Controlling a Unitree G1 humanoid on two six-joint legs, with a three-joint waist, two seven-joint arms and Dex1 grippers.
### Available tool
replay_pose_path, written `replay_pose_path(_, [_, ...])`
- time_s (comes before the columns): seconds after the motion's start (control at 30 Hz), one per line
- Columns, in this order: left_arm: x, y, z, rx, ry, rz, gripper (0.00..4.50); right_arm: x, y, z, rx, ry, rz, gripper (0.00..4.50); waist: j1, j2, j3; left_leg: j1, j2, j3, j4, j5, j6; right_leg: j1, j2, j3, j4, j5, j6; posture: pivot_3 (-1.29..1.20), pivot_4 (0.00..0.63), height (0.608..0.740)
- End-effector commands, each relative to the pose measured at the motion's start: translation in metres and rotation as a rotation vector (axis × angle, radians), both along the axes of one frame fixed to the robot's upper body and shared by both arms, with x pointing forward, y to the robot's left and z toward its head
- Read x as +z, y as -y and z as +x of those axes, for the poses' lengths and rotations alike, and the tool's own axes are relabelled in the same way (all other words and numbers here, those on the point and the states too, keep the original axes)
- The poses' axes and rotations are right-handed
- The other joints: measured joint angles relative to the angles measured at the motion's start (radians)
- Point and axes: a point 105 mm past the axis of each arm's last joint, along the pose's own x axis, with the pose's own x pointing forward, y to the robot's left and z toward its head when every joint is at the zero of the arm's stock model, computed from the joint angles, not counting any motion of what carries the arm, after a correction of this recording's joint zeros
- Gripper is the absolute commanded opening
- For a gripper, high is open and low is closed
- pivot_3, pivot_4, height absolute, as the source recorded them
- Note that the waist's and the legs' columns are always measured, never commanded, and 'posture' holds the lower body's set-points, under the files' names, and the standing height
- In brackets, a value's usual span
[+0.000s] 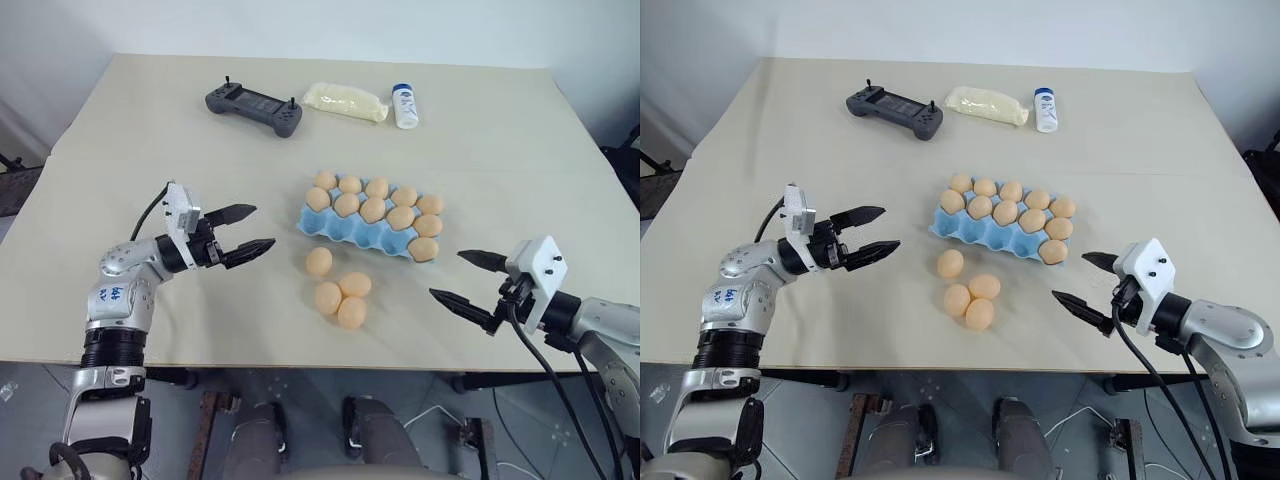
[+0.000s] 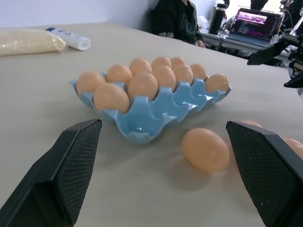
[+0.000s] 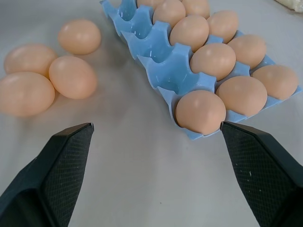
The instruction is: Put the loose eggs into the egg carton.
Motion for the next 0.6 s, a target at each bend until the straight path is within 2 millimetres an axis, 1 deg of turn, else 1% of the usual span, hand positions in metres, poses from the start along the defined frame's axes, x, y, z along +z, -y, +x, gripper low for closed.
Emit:
replay_pose_path(0.03, [0.009, 0.0, 0.002, 0.01, 0.057, 0.016, 4.5, 0.005, -0.002, 0.0, 0.005, 0.034, 0.007, 4.48, 0.0, 0.0, 0.0, 0.0, 0.0, 0.0, 0.0, 0.0, 0.0, 0.0, 0.0, 0.0, 0.0, 0.0, 0.0, 0.0, 0.15, 0.74])
replay_pose_path(0.13, [0.008, 0.0, 0.003, 0.023, 0.016, 0.012, 4.5, 0.005, -0.003, 0.0, 0.004, 0.033, 0.01, 4.48, 0.001, 0.0, 0.0, 0.0, 0.0, 0.0, 0.0, 0.0, 0.0, 0.0, 0.0, 0.0, 0.0, 0.0, 0.0, 0.0, 0.15, 0.74])
replay_pose_path(0.33, [0.006, -0.002, 0.007, 0.057, 0.014, 0.032, 4.5, 0.005, -0.003, -0.001, 0.004, 0.026, 0.01, 4.48, 0.001, 0.0, 0.0, 0.0, 0.0, 0.0, 0.0, 0.0, 0.0, 0.0, 0.0, 0.0, 0.0, 0.0, 0.0, 0.0, 0.15, 0.74])
replay_pose_path(0.43, [0.007, 0.0, 0.008, 0.054, 0.011, 0.019, 4.5, 0.004, -0.002, -0.002, -0.015, -0.025, 0.006, 4.48, 0.001, 0.0, 0.0, 0.0, 0.0, 0.0, 0.0, 0.0, 0.0, 0.0, 0.0, 0.0, 0.0, 0.0, 0.0, 0.0, 0.15, 0.74])
replay_pose_path(0.53, [0.005, 0.001, 0.006, 0.013, -0.017, 0.041, 4.5, 0.009, -0.005, -0.016, 0.004, -0.06, 0.009, 4.48, 0.002, 0.0, 0.0, 0.0, 0.0, 0.0, 0.0, 0.0, 0.0, 0.0, 0.0, 0.0, 0.0, 0.0, 0.0, 0.0, 0.15, 0.74])
replay_pose_path(0.6, [0.002, 0.0, 0.005, -0.012, -0.008, 0.074, 4.5, 0.005, -0.006, -0.031, 0.01, -0.103, -0.021, 4.48, 0.006, 0.0, 0.0, 0.0, 0.001, -0.001, 0.0, 0.0, 0.0, 0.0, 0.0, -0.001, 0.0, 0.0, 0.0, 0.0, 0.15, 0.74])
